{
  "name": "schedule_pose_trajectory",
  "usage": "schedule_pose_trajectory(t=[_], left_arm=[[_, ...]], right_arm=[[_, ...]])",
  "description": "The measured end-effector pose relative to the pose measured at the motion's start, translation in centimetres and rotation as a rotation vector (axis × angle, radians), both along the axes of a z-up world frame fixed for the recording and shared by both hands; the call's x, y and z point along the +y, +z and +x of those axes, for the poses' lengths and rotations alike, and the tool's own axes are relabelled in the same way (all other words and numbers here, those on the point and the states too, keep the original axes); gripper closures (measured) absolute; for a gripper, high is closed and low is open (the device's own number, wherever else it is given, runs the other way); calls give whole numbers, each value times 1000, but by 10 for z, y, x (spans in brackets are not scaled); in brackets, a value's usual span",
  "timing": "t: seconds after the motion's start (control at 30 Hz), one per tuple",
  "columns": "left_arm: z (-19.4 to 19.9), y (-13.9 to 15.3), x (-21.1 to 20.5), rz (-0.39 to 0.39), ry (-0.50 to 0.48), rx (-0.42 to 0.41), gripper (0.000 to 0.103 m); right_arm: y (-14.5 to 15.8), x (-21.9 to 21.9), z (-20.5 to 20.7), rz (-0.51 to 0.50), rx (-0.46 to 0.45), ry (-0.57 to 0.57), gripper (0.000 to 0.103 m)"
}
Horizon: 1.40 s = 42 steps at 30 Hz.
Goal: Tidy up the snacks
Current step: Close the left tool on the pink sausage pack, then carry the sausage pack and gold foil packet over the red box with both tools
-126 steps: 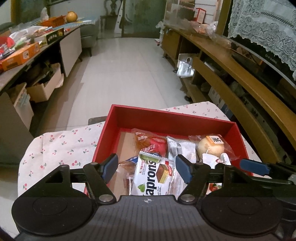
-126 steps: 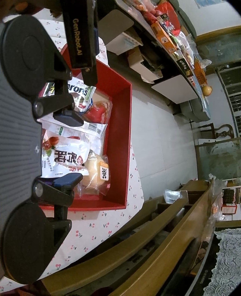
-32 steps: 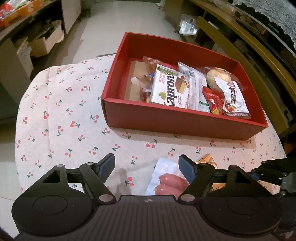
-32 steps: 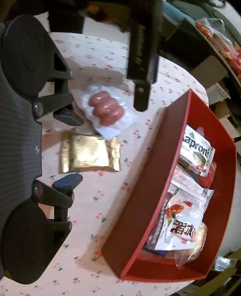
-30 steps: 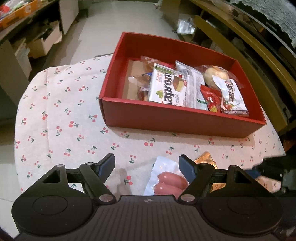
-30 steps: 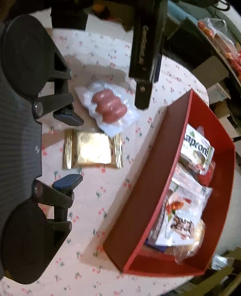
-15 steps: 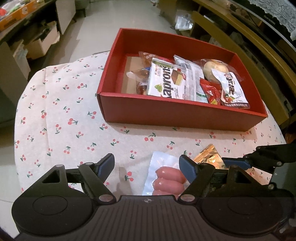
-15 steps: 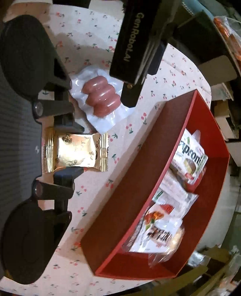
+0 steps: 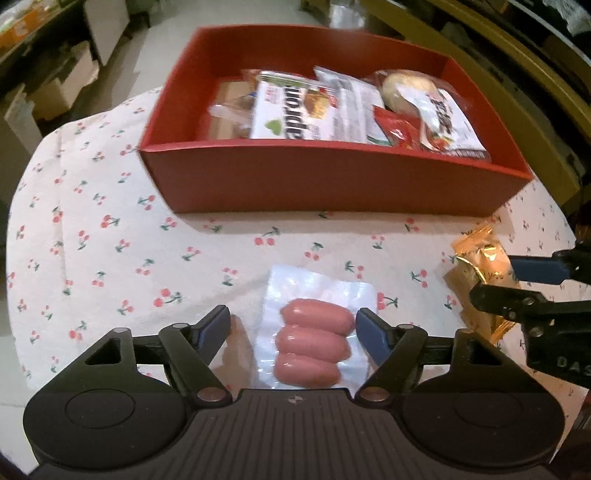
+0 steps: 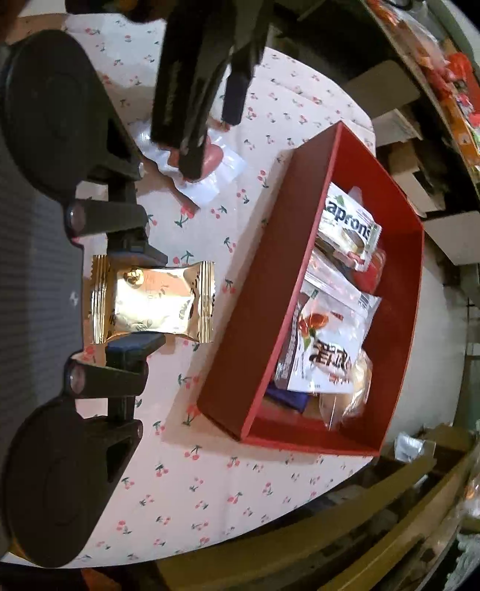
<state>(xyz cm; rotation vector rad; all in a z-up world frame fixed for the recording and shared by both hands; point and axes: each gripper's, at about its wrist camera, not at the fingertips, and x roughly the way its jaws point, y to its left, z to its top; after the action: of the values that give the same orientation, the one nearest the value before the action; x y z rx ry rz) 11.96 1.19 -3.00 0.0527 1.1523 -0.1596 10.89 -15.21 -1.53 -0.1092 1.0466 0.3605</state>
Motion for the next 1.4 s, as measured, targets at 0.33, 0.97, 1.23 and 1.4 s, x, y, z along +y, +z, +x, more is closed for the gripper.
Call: schedule_pose_trajectory(t=[0.33,0.97,1.23,1.4], left_arm=[[2,-5,-12,37,-17,-18,26],[-15,-9,-20,61,2,-42,26],[-20,0,-19,42,13,-50,28],[-18,14,-14,16,18,-85,28]], right_arm=[[-1,-1,-2,4,-1,1,51],[7,-3,-6,14,-33,0,51],[13,-4,-10,22,-61,-9,51],[13,-3,-11,12,-68,-14,51]])
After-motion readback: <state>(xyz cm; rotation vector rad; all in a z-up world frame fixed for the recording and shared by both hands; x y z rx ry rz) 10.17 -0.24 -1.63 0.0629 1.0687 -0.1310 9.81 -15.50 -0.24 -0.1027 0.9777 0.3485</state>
